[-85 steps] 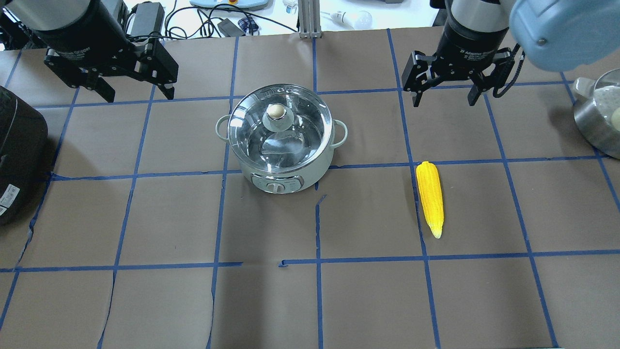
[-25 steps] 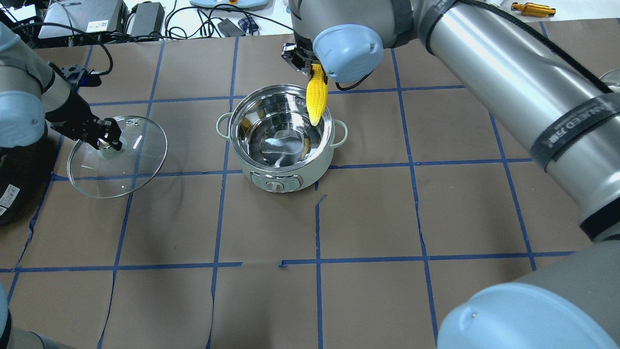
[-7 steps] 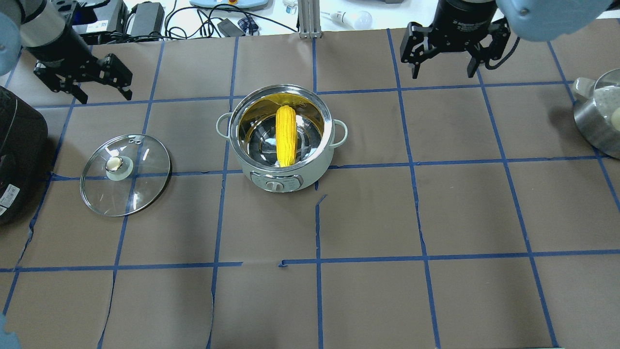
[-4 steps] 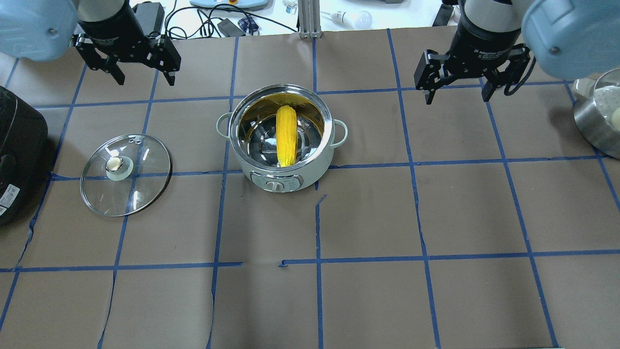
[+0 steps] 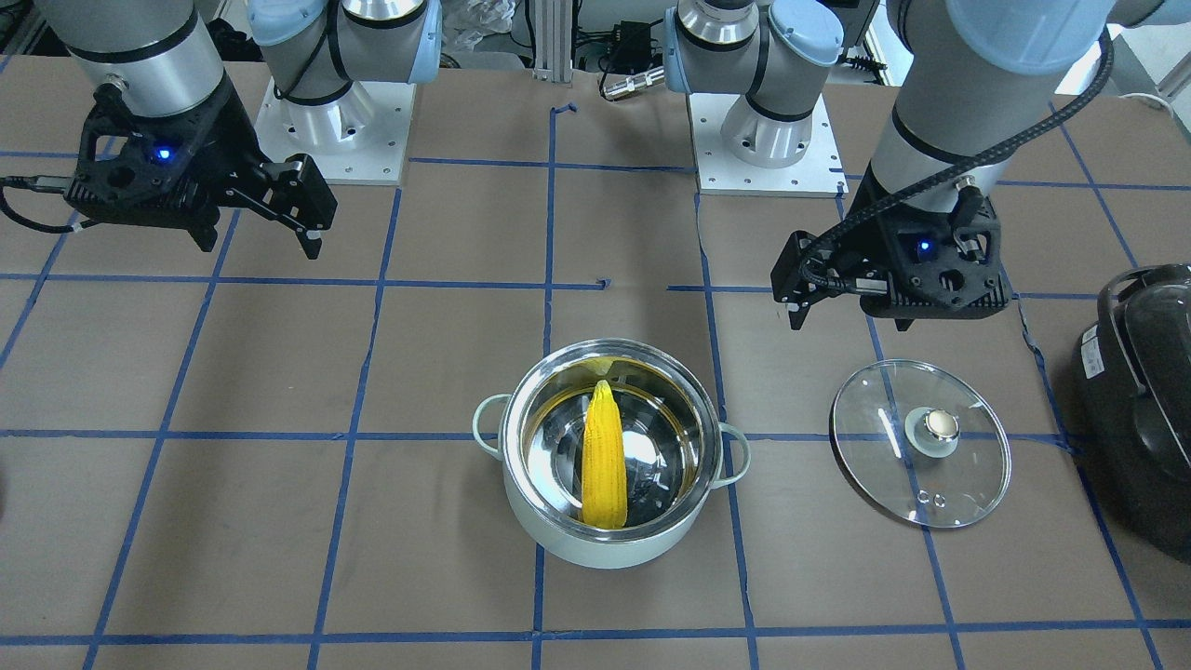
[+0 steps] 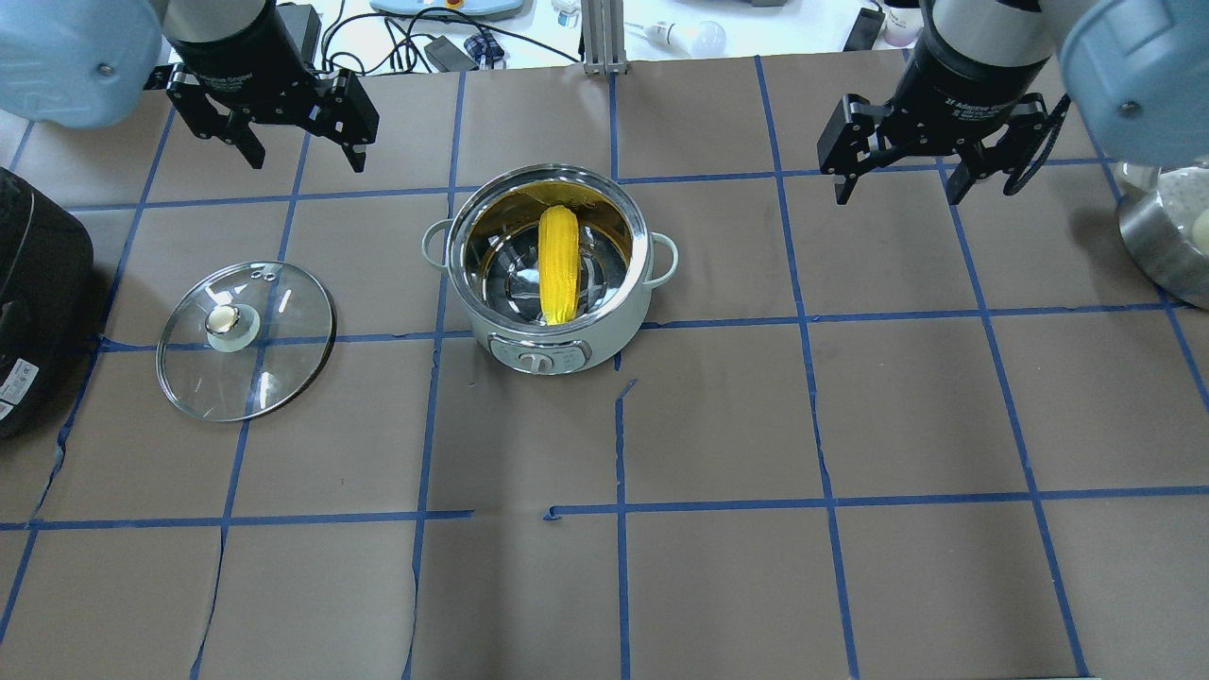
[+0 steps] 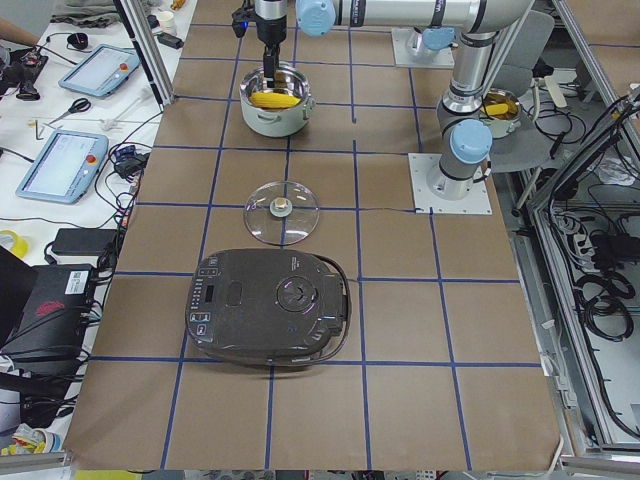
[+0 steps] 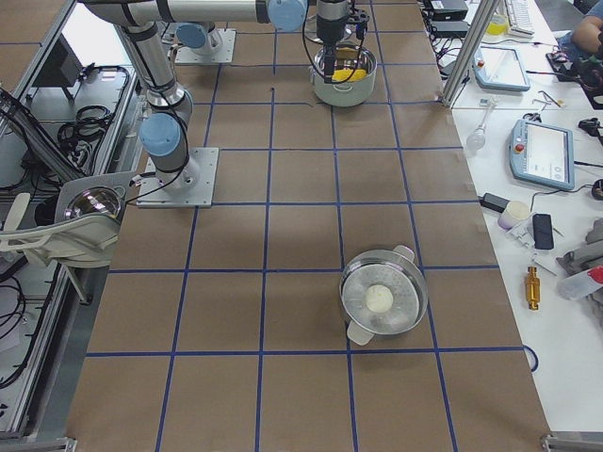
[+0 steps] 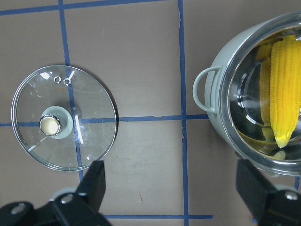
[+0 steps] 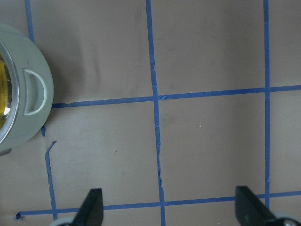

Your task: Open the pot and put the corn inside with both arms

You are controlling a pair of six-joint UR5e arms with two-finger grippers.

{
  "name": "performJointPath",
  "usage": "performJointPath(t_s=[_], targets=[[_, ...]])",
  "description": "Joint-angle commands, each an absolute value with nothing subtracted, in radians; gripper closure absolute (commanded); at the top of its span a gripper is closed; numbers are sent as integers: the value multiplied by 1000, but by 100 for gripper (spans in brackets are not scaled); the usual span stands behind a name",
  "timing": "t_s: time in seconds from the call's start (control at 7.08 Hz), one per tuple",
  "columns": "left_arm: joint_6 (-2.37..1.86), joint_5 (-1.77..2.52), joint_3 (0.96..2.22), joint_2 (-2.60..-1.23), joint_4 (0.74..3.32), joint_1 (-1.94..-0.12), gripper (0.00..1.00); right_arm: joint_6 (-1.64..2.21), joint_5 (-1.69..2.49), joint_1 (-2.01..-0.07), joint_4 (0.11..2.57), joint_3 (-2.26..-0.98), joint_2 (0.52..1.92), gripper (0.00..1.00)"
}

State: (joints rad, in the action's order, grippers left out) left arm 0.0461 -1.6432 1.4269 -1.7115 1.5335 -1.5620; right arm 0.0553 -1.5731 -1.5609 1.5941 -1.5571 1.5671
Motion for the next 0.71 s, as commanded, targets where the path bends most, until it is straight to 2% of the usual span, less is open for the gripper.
performJointPath(t_s=[0.0,0.56], targets=[[41,-1609,1431,-1681,1585,-1557,0,55,-1571,-1560,1589,-1557,1574,0],[45,-1520,1532,-1562,1592,-1555,0,58,-1569,-1560,1592,-1559,1572,0]])
